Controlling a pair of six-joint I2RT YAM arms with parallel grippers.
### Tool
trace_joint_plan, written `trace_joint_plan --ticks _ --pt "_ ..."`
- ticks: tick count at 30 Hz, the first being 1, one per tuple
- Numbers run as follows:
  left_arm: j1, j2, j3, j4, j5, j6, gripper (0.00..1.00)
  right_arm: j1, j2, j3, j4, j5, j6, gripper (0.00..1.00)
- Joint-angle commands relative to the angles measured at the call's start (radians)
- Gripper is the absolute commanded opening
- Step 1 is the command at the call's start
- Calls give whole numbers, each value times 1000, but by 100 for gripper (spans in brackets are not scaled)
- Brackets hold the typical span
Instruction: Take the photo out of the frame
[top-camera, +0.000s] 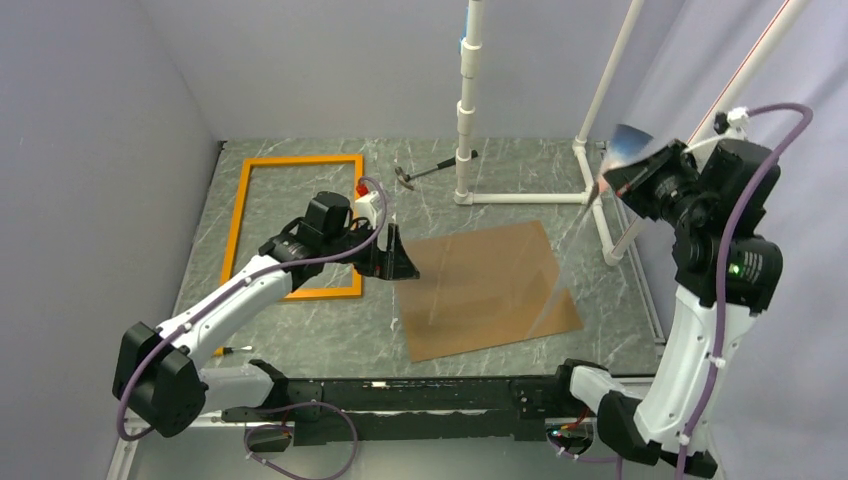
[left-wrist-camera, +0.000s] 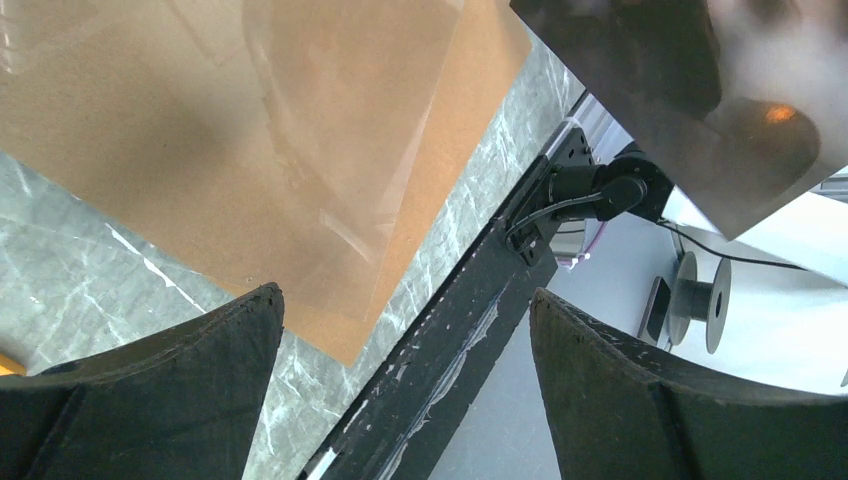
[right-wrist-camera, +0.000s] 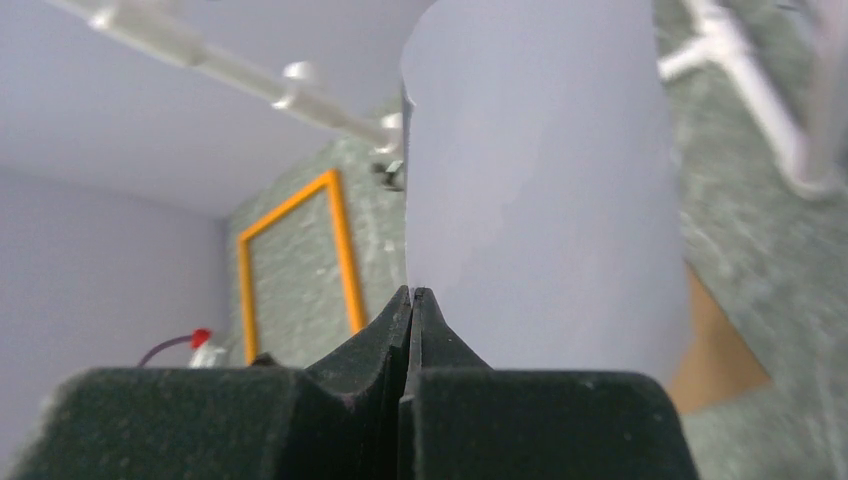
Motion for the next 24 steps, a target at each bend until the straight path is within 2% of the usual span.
trace_joint_plan --ticks 1,5,8,12,15,18,24 --pt "28 -66 -12 -8 -27 -2 95 43 77 -8 264 -269 67 0" --pt "73 -115 -26 -6 -55 -22 95 215 157 5 367 -274 139 0" --pt "125 -153 -43 11 -80 -54 95 318 188 -57 542 -300 233 0" --pt "222 -175 -42 26 -69 -84 96 378 200 -178 714 -289 330 0" --pt "292 -158 -15 36 -46 -94 95 366 165 -319 794 -233 402 0" --pt "329 -112 20 51 -29 -85 95 322 134 -453 760 -165 418 0" --pt "341 74 148 19 5 2 91 185 -11 -910 778 -112 383 0"
